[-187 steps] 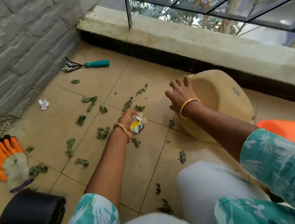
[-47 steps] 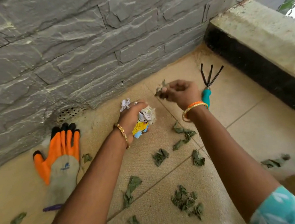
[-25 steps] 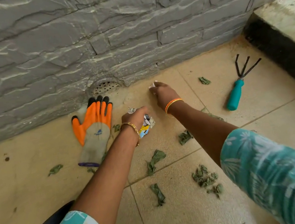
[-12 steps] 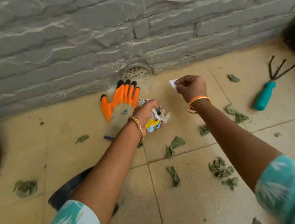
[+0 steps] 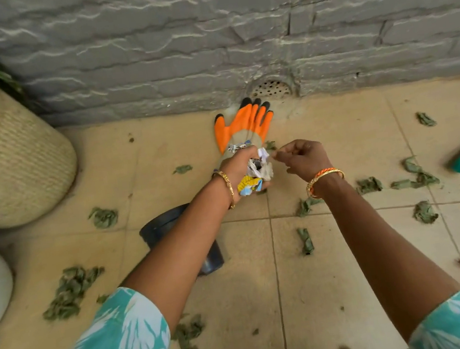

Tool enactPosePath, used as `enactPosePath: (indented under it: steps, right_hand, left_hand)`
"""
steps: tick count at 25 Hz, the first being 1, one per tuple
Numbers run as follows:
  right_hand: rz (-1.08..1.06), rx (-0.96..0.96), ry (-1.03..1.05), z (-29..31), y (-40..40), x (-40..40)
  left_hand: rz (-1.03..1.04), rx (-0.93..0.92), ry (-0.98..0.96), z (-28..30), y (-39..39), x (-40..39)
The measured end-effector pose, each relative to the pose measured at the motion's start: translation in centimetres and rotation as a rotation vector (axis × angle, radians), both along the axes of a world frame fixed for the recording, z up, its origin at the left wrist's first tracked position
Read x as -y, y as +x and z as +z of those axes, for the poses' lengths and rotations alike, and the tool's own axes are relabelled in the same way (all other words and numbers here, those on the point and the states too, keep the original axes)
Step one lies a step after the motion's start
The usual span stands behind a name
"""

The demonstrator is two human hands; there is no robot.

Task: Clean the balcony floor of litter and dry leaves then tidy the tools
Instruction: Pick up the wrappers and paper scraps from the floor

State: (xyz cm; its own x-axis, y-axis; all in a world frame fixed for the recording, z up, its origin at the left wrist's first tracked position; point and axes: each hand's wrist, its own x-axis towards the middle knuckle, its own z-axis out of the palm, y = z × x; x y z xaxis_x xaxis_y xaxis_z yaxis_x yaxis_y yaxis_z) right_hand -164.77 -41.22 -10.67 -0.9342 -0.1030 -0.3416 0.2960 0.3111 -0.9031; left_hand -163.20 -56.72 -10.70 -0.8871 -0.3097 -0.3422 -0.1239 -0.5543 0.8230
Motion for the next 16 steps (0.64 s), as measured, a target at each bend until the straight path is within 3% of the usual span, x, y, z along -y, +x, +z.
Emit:
enactPosePath:
  steps: [2,3,6,11,13,16]
  right_hand:
    - [-0.089,-0.011,0.064,-0.8,0.1,1.8]
    - [-0.099,-0.041,0.130,-1.1,0.3,2.9]
    - [-0.057,-0.057,0.245,-1.1,0.0,7.1]
    - [-0.103,-0.045,0.431,1.7,-2.2,14.2]
    - [-0.028,-0.211,0.356,2.3,-1.6,16.2]
    - [0.347,-0.436,0.343,1.1,0.5,18.6]
  left_hand:
    - [-0.212,0.200,-0.034,2.9,2.9,0.7]
    - [-0.208,0.279,-0.108,3.6,4.0,1.9]
    - [-0.055,0.292,-0.083,4.8,5.0,5.9]
    - [-0.018,0.348,-0.144,5.0,5.9,9.1]
    - [-0.044,0.356,-0.179,4.4,6.2,10.4]
    - [-0.060,0.261,-0.140,4.1,5.4,11.5]
